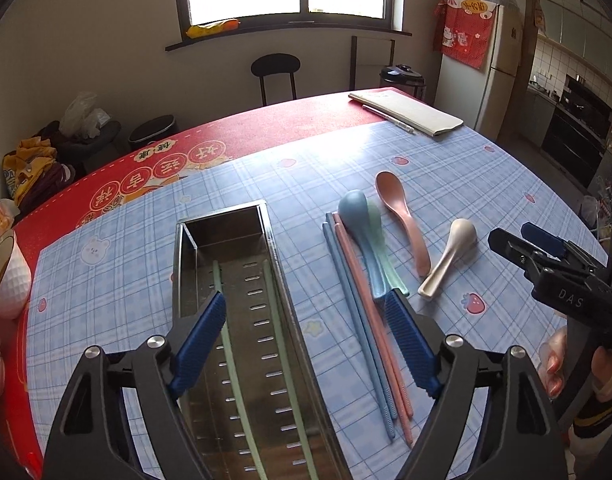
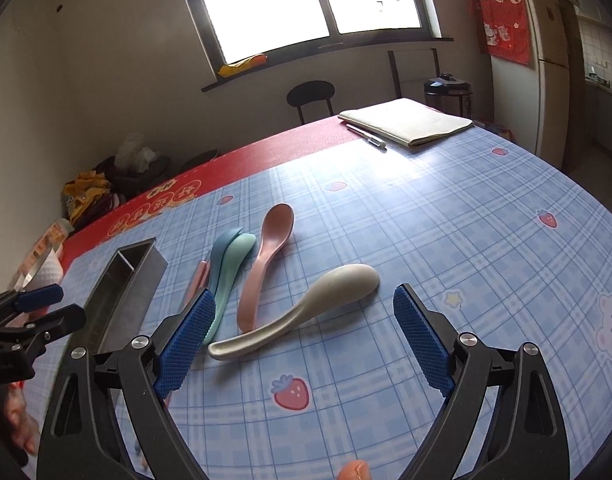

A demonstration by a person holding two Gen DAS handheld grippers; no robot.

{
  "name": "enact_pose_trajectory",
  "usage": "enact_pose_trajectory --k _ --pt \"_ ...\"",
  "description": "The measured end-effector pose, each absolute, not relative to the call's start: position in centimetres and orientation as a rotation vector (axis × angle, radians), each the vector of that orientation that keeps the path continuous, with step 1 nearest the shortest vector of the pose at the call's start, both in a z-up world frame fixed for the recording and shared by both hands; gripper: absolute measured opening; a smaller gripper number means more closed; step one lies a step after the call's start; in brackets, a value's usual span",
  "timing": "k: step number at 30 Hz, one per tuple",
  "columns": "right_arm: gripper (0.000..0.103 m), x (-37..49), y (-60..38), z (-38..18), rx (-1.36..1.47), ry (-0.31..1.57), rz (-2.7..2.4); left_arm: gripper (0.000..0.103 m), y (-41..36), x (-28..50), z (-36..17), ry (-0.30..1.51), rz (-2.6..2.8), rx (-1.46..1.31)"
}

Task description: Organize utensils

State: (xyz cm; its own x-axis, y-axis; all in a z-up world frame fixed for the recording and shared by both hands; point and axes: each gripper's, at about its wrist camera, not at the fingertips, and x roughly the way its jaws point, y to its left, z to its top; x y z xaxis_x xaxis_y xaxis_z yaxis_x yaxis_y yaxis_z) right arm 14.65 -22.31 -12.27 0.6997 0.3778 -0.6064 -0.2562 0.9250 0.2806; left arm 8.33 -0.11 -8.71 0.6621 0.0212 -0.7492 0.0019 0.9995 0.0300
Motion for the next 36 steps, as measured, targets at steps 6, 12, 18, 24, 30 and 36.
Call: enact_pose_trajectory --k 6,12,18,24,30,36 --pt "0.088 13.9 -22.1 -12.4 0.082 0.647 0.315 0.029 -1.4 11.2 -10.8 1.010 -0.029 -0.069" --pt "0.088 14.4 -23.0 -12.8 0.140 0.669 0.352 0.009 -2.9 13.3 -12.6 1.097 -0.051 -0.073" --pt "0.088 14.4 -23.5 -13.0 0.174 0.662 0.376 0.009 -3.2 14.8 -14.1 1.167 -0.035 -0.070" --pt "0.088 14.5 -23.8 -13.2 0.202 0.673 0.390 0.009 -3.4 15.3 -14.8 1.187 -0.020 -0.040" --pt "0.088 14.6 -24.0 -13.3 0.213 0.678 0.393 0.009 -3.6 15.3 -15.2 1.204 -0.036 -0.030" --pt "0.088 14.7 -23.8 -13.3 0.205 0.681 0.395 0.010 -3.4 15.7 -15.3 1.206 -0.039 -0.037"
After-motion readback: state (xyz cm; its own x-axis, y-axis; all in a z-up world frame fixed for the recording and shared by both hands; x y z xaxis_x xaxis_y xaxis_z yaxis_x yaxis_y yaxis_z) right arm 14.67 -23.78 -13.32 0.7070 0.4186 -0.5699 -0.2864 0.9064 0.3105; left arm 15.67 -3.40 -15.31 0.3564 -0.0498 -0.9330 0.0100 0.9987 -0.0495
